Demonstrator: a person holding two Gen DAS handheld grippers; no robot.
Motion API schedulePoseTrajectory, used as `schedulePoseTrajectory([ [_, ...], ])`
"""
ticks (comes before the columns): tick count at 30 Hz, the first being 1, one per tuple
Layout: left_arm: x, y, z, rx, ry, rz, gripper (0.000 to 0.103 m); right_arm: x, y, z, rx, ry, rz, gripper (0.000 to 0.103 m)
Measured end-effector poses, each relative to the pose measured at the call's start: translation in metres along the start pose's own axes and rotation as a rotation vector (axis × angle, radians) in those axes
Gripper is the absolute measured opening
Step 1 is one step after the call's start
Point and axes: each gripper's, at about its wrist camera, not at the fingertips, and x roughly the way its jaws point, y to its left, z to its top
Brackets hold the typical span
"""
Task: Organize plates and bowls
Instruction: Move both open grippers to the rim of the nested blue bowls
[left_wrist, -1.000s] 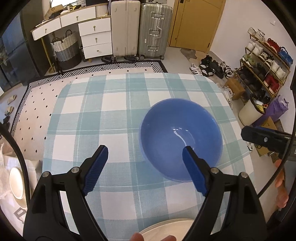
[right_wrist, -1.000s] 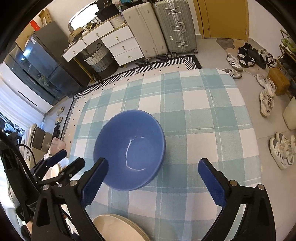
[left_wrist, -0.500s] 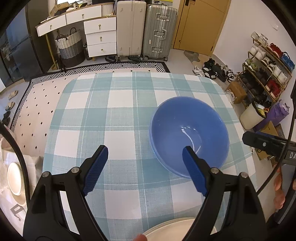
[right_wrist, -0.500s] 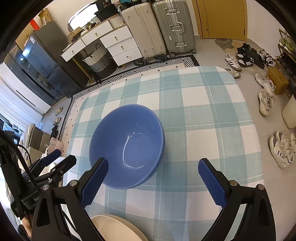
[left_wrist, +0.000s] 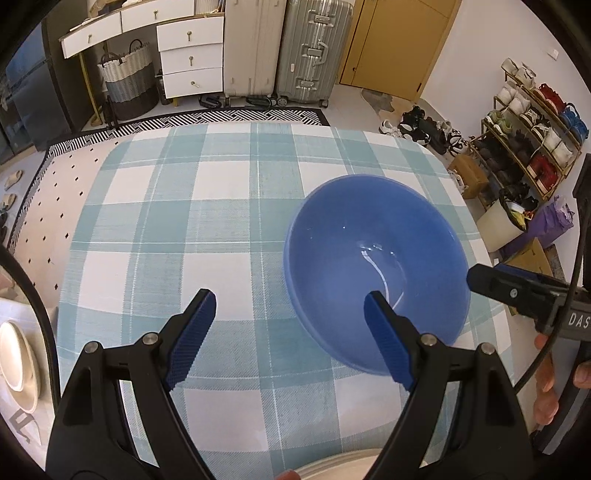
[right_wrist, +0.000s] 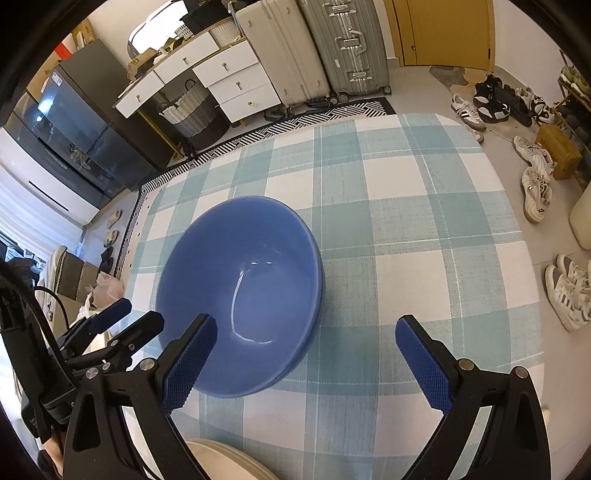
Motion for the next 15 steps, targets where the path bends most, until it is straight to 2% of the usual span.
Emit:
schedulePoseTrajectory([
  [10,0.032,0.004,0.006,-0.026,0.04,-0.034,0.075,0.02,0.002,0.007,-0.004,0.019,-0.011,0.098],
  [13,0.039,0.006,0.005,-0.036,0.052,-0.045,0.069,0.029,0.003,0.008,-0.01,0.038,-0.017,0.085],
  [15,0.043,0.006,0.005,-0.038,0.057,-0.05,0.058,0.036,0.003,0.008,-0.003,0.057,-0.009,0.078],
])
